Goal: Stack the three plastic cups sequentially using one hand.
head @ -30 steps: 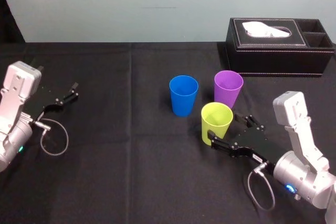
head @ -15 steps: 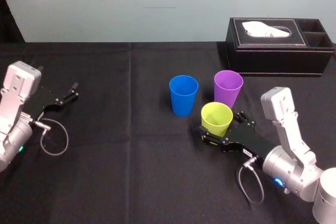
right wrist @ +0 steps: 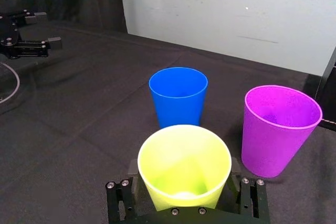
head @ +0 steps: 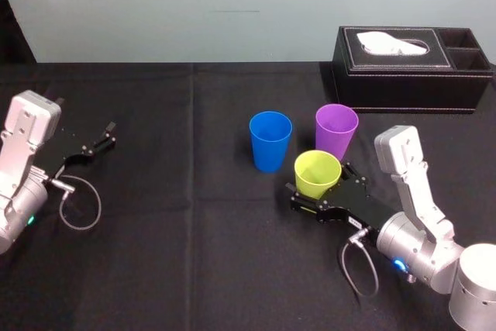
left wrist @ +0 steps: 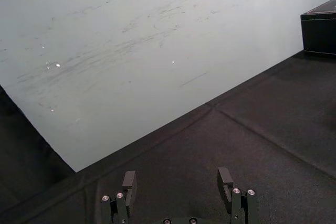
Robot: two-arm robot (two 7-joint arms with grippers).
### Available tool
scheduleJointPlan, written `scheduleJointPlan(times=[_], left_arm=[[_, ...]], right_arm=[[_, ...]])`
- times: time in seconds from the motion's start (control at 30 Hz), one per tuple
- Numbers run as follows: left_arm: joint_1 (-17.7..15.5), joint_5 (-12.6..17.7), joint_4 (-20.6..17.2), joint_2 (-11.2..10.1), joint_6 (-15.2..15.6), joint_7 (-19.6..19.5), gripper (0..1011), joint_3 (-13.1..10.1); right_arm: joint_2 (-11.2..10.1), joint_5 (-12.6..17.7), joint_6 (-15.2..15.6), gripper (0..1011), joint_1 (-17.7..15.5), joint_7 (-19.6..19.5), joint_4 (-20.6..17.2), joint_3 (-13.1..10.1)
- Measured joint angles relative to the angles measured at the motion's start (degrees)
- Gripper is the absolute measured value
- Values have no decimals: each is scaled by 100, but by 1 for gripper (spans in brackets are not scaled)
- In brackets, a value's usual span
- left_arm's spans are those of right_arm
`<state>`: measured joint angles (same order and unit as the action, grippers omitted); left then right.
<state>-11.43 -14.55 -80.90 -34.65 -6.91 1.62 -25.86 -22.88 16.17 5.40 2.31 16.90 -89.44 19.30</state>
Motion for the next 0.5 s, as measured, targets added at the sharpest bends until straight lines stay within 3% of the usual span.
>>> scheduleJointPlan(times=[0.33, 0.5], left_arm=[[0, 0, 0, 0, 0, 0, 1011, 0], [0, 0, 0, 0, 0, 0, 1011, 0]], right_arm=[[-7, 0, -2, 990, 0, 2, 1, 2], [-10, 1, -7, 883, -1, 1, 0, 5]])
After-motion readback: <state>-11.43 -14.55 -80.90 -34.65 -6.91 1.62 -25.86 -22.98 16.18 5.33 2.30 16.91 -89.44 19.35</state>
